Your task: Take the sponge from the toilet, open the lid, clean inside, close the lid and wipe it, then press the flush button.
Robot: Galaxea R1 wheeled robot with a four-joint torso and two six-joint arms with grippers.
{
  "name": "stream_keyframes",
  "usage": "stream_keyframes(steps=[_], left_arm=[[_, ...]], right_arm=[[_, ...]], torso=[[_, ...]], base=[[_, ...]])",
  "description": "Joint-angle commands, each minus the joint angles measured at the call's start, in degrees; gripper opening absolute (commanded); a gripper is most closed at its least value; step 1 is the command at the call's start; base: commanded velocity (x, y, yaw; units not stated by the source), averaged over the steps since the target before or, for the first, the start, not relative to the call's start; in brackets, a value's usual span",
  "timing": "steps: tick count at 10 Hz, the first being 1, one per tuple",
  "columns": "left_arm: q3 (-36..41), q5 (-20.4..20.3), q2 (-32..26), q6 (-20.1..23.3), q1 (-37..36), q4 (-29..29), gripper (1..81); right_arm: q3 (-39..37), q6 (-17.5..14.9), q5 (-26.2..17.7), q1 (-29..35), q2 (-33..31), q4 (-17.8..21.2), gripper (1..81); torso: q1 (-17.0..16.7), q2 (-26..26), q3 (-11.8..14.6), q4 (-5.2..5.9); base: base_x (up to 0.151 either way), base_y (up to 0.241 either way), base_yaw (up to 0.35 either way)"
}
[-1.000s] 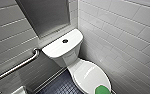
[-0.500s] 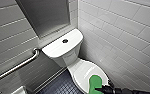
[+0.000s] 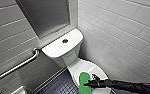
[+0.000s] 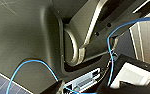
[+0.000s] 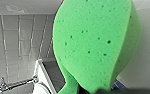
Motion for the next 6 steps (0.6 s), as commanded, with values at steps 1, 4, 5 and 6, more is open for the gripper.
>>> stream_keyframes(steps=[1, 4, 5, 6], left_arm=[[0.71, 4.75, -0.75, 0.41, 1.26, 0.32, 81.1], [0.71, 4.75, -0.65, 0.41, 1.17, 0.14, 81.1], [0.70, 4.75, -0.74, 0.41, 1.17, -0.03, 81.1], [0.62, 4.75, -0.83, 0.41, 1.09, -0.20, 81.1]], right_arm=[[-3.86, 2.97, -9.15, 13.77, 2.14, 1.88, 1.0], [-12.73, 3.41, -12.68, 17.21, 8.19, 0.56, 1.0], [-16.59, 3.41, -13.21, 17.39, 11.18, -0.32, 1.0], [-20.11, 3.41, -13.21, 17.56, 14.17, -1.46, 1.0]], torso=[[0.00, 0.00, 0.00, 0.00], [0.00, 0.00, 0.00, 0.00], [0.00, 0.00, 0.00, 0.00], [0.00, 0.00, -0.02, 0.00]], base=[[0.000, 0.000, 0.000], [0.000, 0.000, 0.000], [0.000, 0.000, 0.000], [0.000, 0.000, 0.000]])
